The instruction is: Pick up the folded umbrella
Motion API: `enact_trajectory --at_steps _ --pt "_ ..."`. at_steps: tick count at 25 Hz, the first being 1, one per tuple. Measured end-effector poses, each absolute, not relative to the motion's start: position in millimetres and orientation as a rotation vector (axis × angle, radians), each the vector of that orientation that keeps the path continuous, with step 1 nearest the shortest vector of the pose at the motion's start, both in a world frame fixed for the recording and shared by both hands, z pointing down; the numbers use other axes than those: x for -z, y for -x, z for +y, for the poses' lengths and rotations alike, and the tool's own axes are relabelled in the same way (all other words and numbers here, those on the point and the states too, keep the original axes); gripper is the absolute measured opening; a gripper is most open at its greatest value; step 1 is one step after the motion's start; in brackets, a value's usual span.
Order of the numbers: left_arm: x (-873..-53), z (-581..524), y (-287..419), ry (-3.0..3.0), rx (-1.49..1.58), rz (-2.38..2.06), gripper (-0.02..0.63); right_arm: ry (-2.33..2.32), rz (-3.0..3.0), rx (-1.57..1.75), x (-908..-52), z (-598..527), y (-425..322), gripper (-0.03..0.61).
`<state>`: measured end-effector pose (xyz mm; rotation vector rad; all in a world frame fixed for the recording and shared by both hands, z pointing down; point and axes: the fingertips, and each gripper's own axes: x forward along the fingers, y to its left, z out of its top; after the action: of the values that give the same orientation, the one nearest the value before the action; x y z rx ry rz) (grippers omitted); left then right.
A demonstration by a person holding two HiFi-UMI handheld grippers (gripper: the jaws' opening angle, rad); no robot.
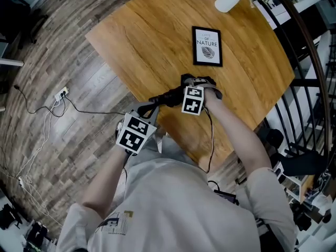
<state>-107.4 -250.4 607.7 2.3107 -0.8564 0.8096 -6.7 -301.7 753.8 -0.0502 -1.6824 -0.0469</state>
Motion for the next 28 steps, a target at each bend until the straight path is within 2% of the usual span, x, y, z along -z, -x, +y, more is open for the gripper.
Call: enact_trajectory --at_steps 8,12,15,21,28 --pt "-597 -233 104 -2.307 -0.805 -0.872 0.025 -0.087 -1.672 -0.014 -747 -301 5 0.288" --pt "-597 -226 108 -2.320 -0.841 -0.901 0.025 -0.148 -1.754 -0.126 -733 -296 14 0.281" --pt "-582 -224 110 -2.343 -0.824 -0.925 0.025 -0.257 -1.881 -0.327 -710 -293 19 0.279" --pt "-540 -232 122 -2.394 -0.749 -1.065 0.025 -0.401 -2.263 -0.738 -617 -288 43 0.279" --pt "-447 -252 133 -2.553 -0.598 -1.244 0.025 -0.566 -2.696 -0.830 -463 -296 46 0.281"
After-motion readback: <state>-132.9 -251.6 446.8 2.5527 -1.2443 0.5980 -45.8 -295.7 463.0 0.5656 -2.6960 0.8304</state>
